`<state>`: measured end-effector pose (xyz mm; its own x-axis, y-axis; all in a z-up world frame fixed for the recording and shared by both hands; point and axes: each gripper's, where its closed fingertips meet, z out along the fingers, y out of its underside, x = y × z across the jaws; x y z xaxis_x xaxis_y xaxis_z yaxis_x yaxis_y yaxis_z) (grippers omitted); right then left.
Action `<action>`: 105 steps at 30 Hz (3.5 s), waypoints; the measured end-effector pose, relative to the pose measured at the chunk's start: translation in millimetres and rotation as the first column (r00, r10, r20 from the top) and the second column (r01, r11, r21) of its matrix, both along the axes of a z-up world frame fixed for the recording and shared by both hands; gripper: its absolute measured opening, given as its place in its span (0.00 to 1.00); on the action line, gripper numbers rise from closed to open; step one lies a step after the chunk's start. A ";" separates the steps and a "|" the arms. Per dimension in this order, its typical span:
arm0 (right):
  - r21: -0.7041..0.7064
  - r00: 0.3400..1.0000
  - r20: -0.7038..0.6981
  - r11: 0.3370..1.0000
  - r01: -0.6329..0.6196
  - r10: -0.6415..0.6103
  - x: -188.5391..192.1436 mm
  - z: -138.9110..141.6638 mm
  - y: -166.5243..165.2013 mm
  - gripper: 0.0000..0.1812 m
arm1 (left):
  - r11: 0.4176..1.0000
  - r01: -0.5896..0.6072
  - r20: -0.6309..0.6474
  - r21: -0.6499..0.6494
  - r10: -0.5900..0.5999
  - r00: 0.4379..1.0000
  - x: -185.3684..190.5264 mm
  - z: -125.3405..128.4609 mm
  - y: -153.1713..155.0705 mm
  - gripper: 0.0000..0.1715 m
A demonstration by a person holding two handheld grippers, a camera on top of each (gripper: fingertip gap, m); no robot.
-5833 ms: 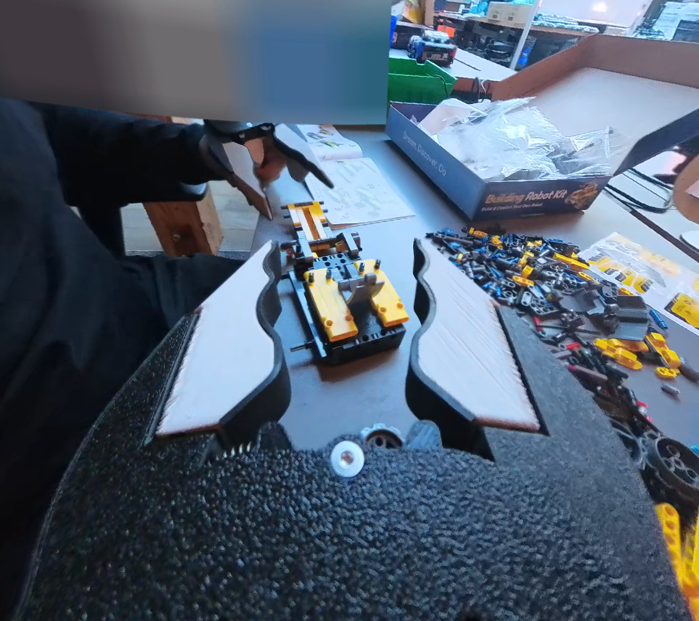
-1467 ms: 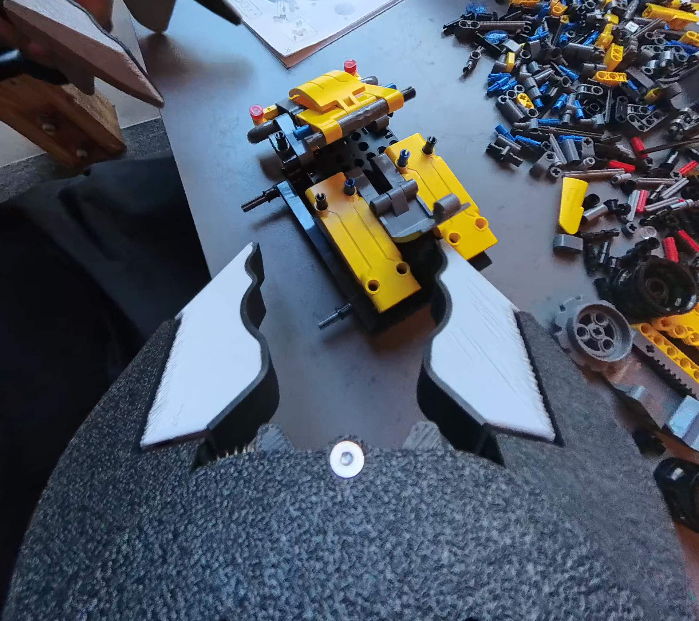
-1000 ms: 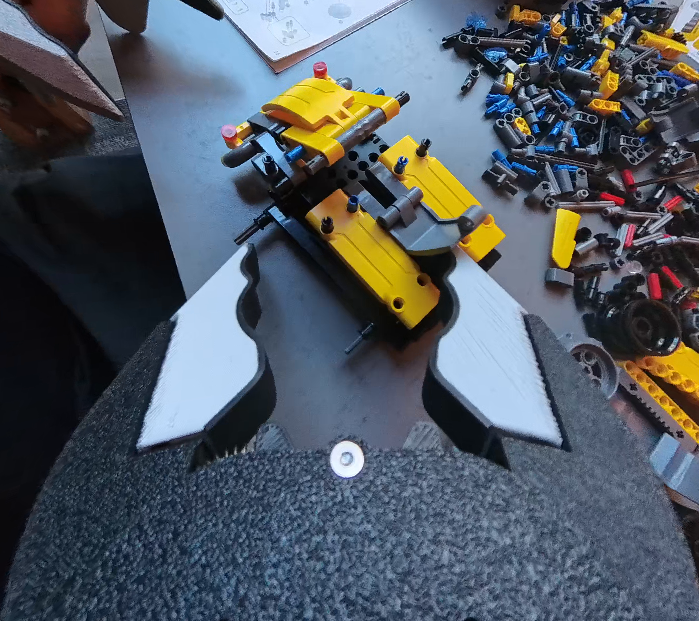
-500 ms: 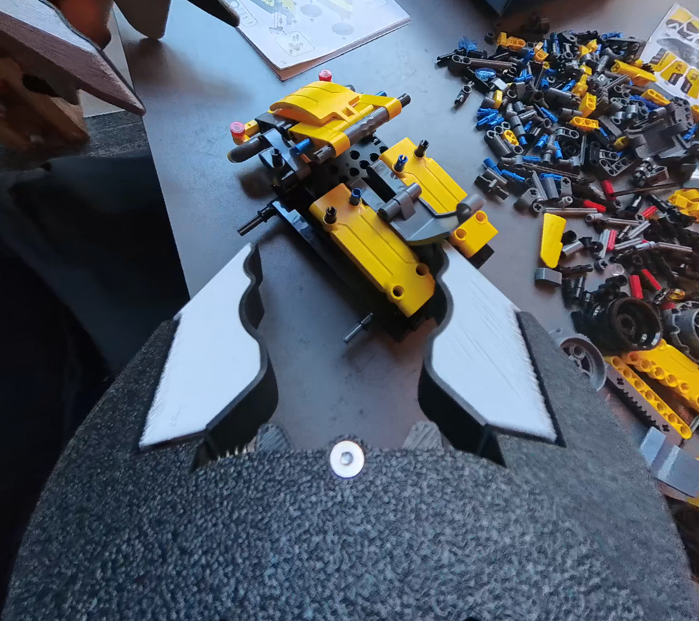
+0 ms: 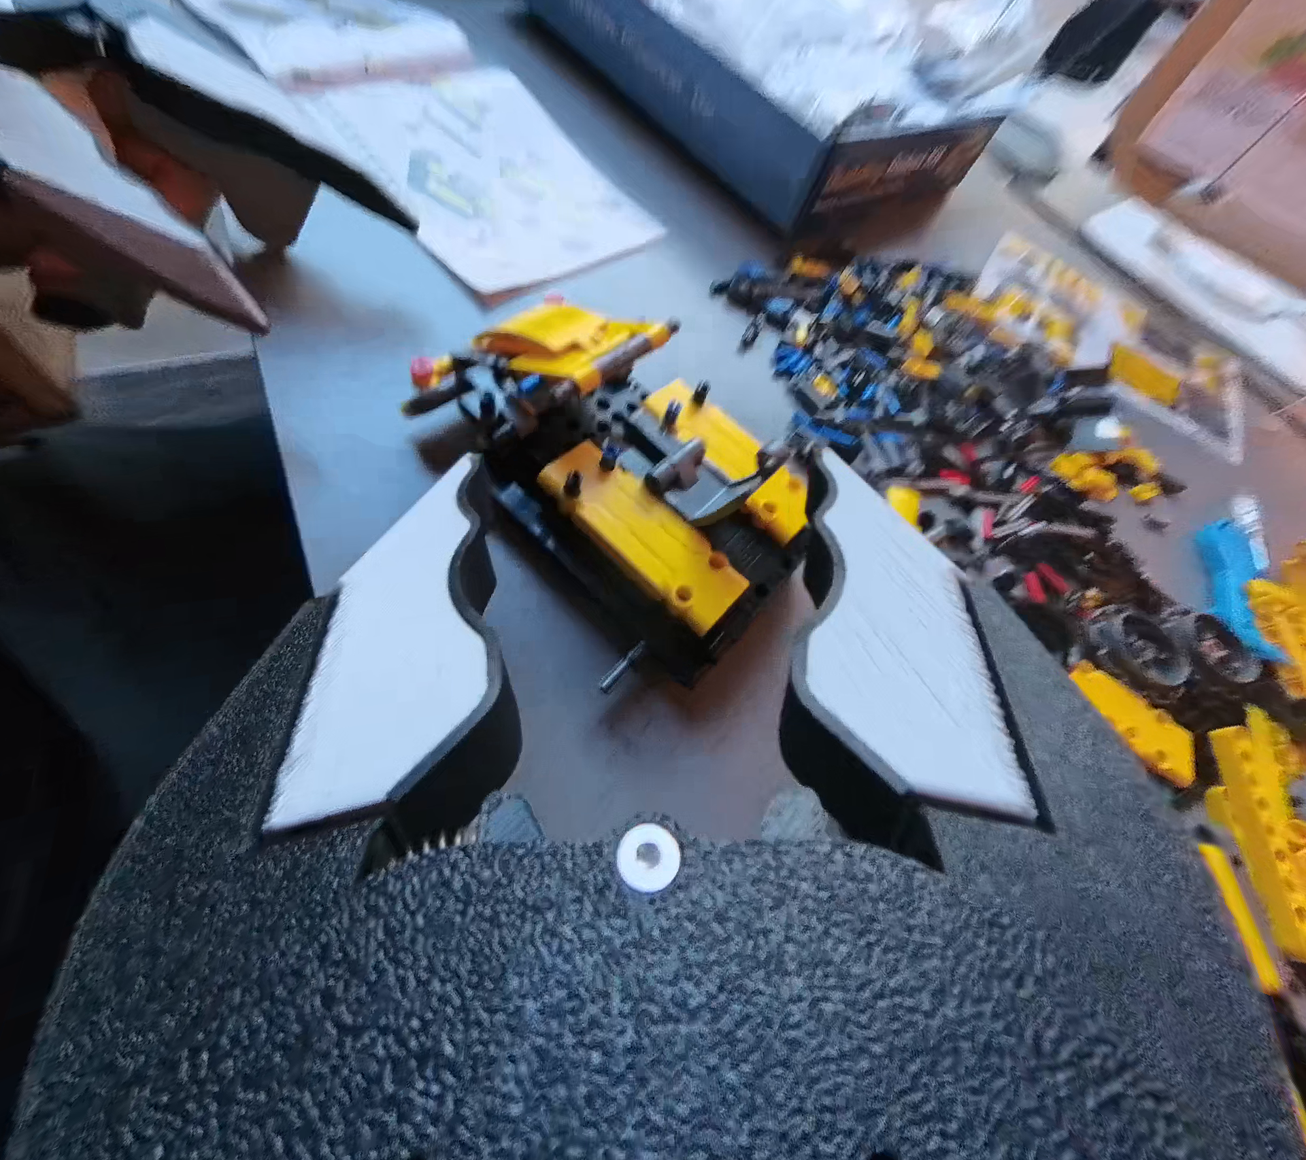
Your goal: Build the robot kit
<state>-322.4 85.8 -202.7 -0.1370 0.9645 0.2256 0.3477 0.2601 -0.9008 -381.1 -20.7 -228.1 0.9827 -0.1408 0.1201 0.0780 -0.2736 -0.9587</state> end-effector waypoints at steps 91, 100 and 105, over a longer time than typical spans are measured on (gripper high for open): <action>-0.099 0.999 0.044 0.995 -0.021 0.025 62.8 13.1 34.6 0.36 | 0.995 -0.001 0.060 0.097 -0.005 0.998 -18.6 12.0 -3.9 0.44; -0.042 0.993 0.108 0.998 -0.052 0.056 47.9 -7.7 26.9 0.36 | 0.996 0.019 0.055 0.085 -0.023 0.998 -16.3 9.3 -3.1 0.44; -0.117 0.993 0.077 0.990 -0.077 0.086 40.2 -6.6 23.5 0.36 | 0.996 0.044 0.031 0.080 -0.047 0.998 -12.0 6.4 -1.6 0.43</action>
